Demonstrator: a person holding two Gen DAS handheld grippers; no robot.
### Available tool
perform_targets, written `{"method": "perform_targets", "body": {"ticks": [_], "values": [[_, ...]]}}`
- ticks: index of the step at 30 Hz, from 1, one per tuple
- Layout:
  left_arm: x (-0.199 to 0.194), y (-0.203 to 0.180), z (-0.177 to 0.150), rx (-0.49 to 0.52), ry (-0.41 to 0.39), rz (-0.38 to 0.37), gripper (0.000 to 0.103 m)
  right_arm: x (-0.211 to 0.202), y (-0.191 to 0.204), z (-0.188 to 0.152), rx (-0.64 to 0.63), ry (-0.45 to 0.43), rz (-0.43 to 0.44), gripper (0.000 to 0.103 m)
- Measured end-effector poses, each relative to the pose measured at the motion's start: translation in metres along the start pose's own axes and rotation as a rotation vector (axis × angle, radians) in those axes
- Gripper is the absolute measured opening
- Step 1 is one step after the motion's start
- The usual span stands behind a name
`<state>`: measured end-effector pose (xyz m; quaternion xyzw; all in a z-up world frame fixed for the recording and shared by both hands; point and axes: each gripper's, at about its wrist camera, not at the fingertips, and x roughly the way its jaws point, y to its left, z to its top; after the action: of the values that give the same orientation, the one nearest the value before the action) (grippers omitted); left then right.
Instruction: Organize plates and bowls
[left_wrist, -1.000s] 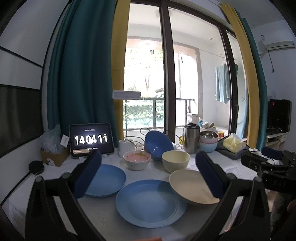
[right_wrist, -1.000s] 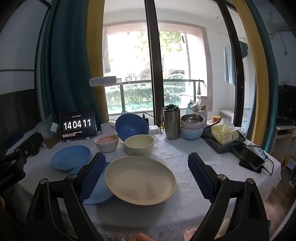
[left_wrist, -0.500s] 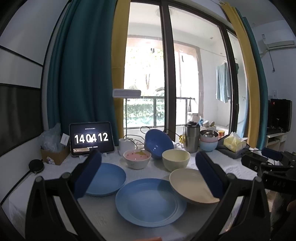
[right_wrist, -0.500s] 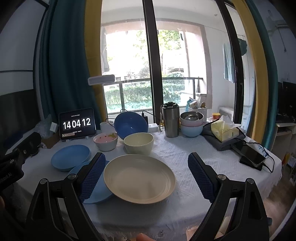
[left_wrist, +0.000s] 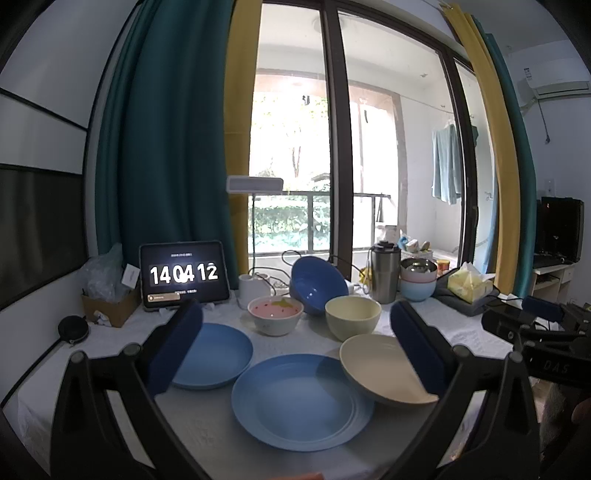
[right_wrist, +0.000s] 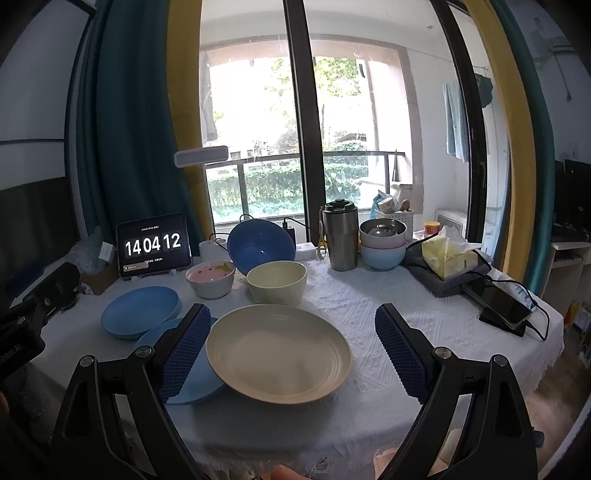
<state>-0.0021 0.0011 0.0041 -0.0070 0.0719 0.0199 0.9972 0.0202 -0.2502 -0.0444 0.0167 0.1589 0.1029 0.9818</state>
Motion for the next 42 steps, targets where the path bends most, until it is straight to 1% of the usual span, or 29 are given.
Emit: {"method": "perform_targets", "body": {"ticks": [29, 42], "values": [[0.0001, 0.002, -0.0001, -0.001, -0.001, -0.002, 0.103, 0.0004, 0.0012, -0.0032, 0.003, 0.004, -0.002, 0.093], [-0.0003, -0.0007, -0.0077, 0.0, 0.008, 0.0, 0.103, 0.0048, -0.0015, -0.0071, 0.018, 0.022, -0.005, 0.093]]}}
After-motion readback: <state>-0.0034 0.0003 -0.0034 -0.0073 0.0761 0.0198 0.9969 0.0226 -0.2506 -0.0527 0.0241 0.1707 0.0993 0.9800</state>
